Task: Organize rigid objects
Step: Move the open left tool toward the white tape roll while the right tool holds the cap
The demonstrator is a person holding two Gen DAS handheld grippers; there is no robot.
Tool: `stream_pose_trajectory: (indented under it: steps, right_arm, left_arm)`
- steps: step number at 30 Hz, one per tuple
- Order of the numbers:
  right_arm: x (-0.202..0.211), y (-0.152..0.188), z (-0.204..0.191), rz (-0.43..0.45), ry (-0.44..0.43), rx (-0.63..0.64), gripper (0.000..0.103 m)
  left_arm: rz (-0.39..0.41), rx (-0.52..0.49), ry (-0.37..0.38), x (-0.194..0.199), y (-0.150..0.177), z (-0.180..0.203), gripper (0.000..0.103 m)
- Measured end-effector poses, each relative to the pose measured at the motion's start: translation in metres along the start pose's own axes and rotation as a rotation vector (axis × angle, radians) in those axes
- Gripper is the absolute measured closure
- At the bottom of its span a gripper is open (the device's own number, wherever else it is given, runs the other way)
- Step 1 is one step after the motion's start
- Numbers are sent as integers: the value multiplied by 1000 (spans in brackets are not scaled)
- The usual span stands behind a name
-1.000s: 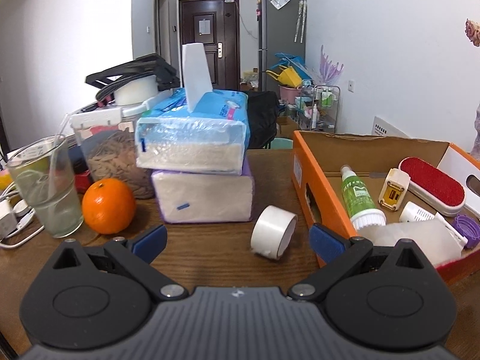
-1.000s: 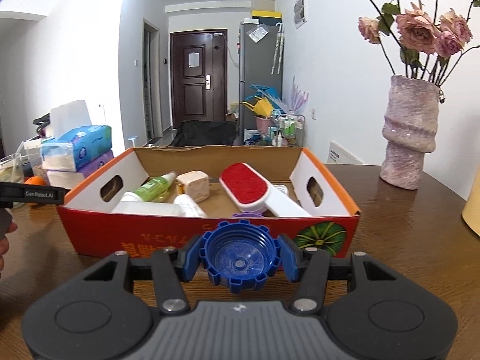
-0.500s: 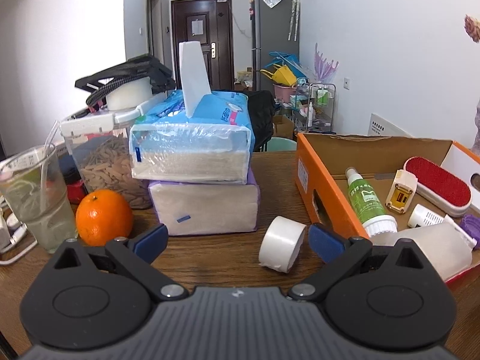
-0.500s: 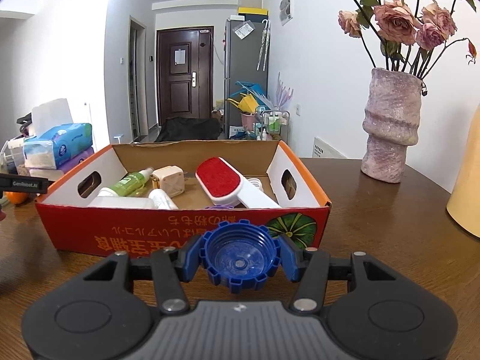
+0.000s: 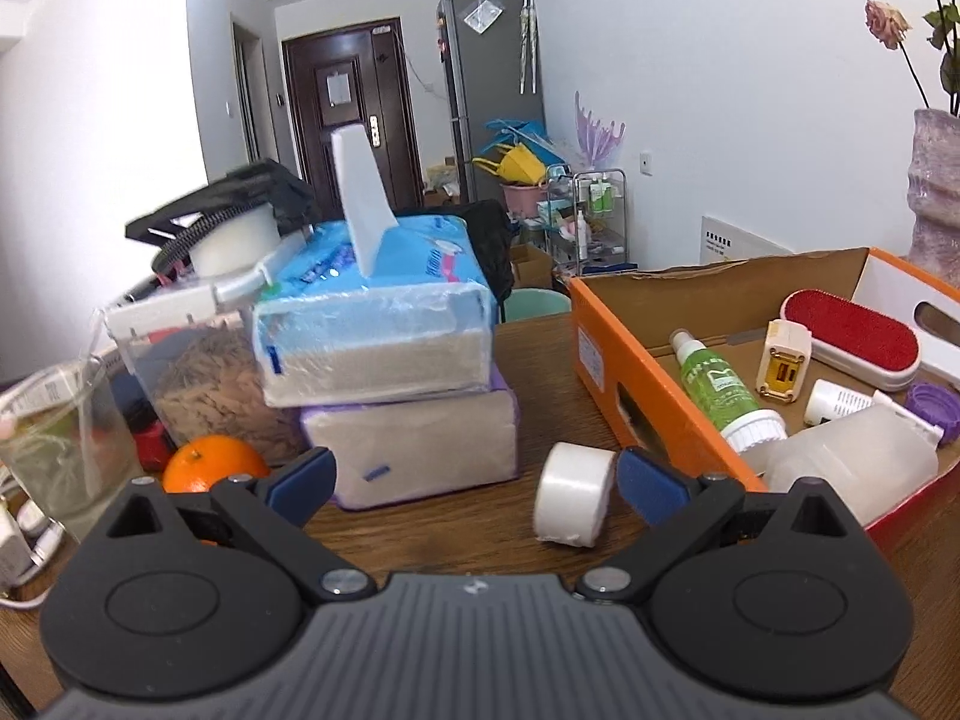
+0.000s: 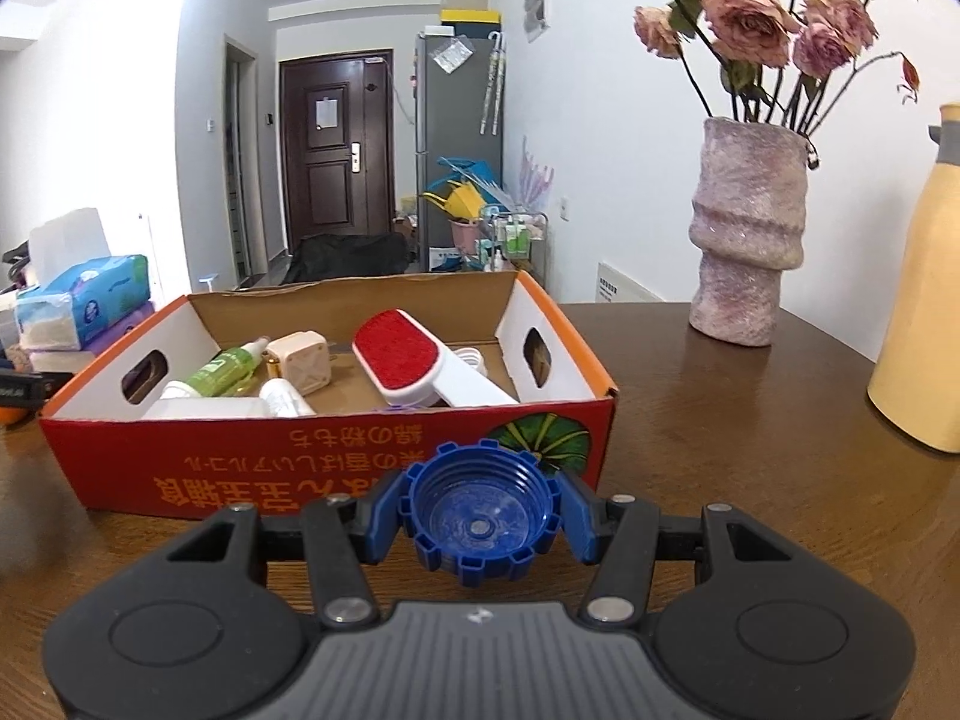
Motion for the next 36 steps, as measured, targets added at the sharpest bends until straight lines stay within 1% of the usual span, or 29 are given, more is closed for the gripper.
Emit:
stream_pose_trajectory:
  steps: [5,13,19,24,28,36]
  right_arm:
    - [-2,0,2,-5,0,-6,50]
    - [-1,0,2,-5,1,-9,50]
    - [-2,1,0,-7,-3,-7,50]
    - [-2,2,-3,-6,-7,-1,50]
    - [-2,2,-3,-8,-6,2,50]
    - [1,0,-3,8,-11,-8,50]
  left_arm:
    - [0,-30,-8,-1,1,0,2]
    - [4,-77,-61,-4,5,2,3]
    - [-4,-97,-75,-11,7,6,13]
    - [-9,-117,-71,-15,7,11,24]
    - [-8,-130,-65,-16,8,13,28]
    - [3,-145,-47,-13,6,16,25]
Point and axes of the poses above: each gripper's, at about its wrist camera, not at the fingertips, and x roughly against the way its jaws point, z to its right, y to its underside, the point moved 9 cm from there along -x, roughly the way its jaws point, and after that the axes turned 11 degrees about -z, right-handed, at the moved point
